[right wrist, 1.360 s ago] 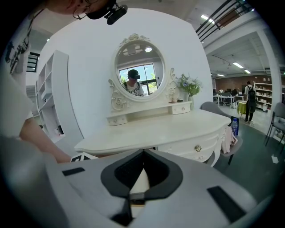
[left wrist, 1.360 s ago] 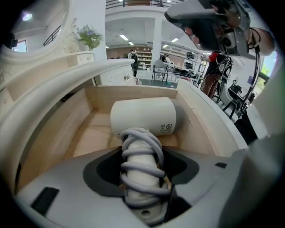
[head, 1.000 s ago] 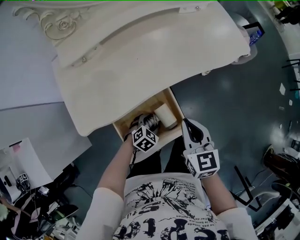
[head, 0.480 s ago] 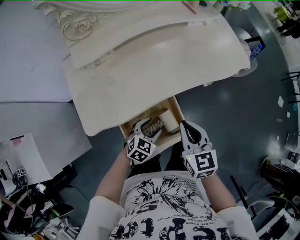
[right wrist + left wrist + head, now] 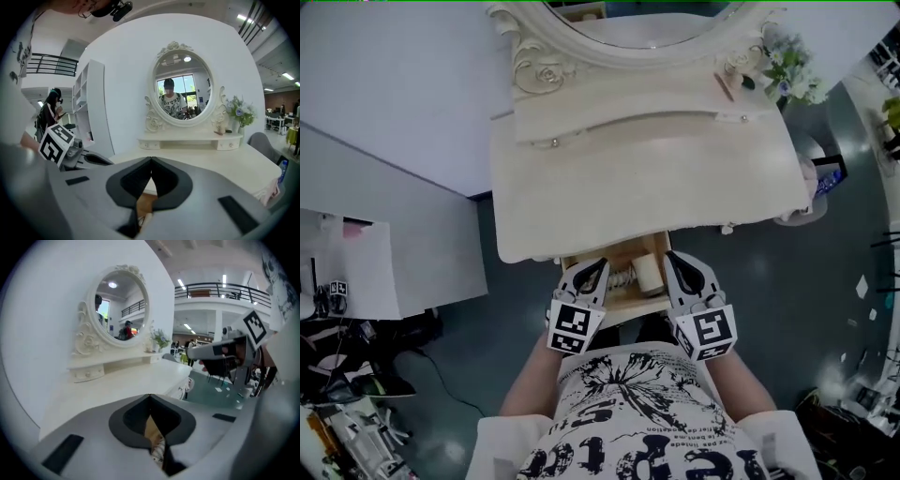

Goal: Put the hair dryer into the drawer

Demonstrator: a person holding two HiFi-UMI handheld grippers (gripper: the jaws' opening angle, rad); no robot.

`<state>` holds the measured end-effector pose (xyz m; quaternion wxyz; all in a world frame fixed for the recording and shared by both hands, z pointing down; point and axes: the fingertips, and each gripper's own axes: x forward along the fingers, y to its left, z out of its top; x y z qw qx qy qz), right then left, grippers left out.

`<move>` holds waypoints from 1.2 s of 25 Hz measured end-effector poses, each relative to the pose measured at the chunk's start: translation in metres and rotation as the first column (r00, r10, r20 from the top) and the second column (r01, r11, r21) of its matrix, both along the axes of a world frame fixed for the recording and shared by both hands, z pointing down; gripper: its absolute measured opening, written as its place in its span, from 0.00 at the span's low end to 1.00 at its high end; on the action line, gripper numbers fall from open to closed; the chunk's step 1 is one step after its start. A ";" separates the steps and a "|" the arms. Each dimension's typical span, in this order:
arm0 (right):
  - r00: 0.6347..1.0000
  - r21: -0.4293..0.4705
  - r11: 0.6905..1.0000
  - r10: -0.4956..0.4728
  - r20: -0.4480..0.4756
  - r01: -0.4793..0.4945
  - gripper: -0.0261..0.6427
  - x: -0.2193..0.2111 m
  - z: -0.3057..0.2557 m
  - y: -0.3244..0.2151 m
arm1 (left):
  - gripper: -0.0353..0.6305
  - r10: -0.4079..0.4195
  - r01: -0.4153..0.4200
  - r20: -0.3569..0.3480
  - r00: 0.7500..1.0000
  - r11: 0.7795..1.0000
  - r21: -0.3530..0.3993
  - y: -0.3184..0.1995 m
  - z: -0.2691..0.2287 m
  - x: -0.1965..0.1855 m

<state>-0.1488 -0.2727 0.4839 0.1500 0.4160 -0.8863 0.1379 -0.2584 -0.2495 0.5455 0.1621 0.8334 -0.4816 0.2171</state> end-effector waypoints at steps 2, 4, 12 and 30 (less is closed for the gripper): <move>0.999 0.035 0.998 -0.048 0.021 0.047 0.06 -0.006 -0.015 -0.002 | 0.08 -0.080 0.082 -0.024 0.996 0.994 0.069 -0.003 -0.033 -0.011; 0.995 0.072 0.993 -0.093 0.028 0.090 0.06 -0.009 -0.029 -0.003 | 0.08 -0.151 0.154 -0.033 0.988 0.978 0.140 -0.004 -0.066 -0.021; 0.976 0.217 0.959 -0.204 0.073 0.184 0.06 -0.011 -0.087 -0.006 | 0.08 -0.360 0.364 -0.077 0.930 0.866 0.342 0.008 -0.173 -0.055; 0.952 0.291 0.925 -0.285 0.111 0.243 0.06 -0.010 -0.123 -0.004 | 0.08 -0.427 0.445 -0.136 0.894 0.810 0.383 0.029 -0.202 -0.059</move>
